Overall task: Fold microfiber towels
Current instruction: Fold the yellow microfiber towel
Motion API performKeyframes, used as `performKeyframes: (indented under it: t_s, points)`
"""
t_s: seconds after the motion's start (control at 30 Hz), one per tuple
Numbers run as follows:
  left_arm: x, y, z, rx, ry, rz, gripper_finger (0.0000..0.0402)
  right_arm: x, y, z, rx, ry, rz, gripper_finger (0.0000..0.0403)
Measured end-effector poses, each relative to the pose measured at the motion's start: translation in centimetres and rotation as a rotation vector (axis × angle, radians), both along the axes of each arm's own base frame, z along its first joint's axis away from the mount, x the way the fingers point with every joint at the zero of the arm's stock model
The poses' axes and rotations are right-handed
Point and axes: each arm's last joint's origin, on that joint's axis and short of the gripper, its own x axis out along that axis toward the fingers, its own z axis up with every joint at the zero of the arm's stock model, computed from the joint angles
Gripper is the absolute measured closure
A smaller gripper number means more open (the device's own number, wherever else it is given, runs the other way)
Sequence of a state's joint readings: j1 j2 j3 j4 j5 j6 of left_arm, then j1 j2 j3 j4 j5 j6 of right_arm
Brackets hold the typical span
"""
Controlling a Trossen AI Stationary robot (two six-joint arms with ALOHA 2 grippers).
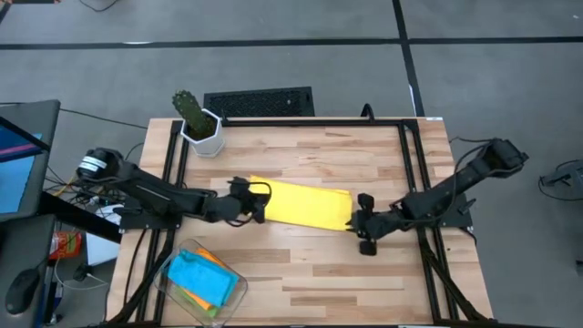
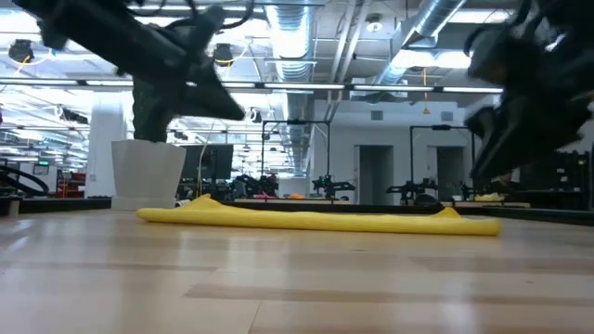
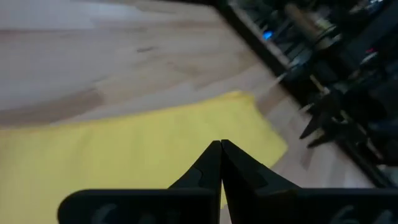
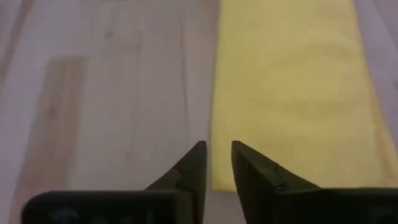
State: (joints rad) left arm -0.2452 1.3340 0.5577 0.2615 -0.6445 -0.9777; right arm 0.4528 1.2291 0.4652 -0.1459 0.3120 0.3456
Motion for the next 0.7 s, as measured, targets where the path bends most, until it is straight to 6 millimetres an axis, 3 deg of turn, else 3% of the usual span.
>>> performKeyframes:
  t_s: [0.13, 0.33, 0.5, 0.7]
  points:
    - [2.1, 0.9, -1.5, 0.004, -0.039, -0.047, 0.0401, 0.0, 1.0, 1.7, -0.059, 0.023, 0.096, 0.0266]
    - [4.8, 1.7, -5.3, -0.065, -0.071, -0.143, 0.0401, 0.0, 0.7, 0.0, -0.084, 0.142, 0.038, 0.0220]
    - [6.3, 1.7, -7.2, -0.118, -0.052, -0.168, 0.0401, 0.9, 1.3, -1.6, -0.084, 0.153, 0.035, 0.0218]
    - [6.9, 1.6, -7.4, -0.127, -0.038, -0.188, 0.0401, 1.6, 1.7, -4.0, -0.094, 0.220, -0.011, 0.0238]
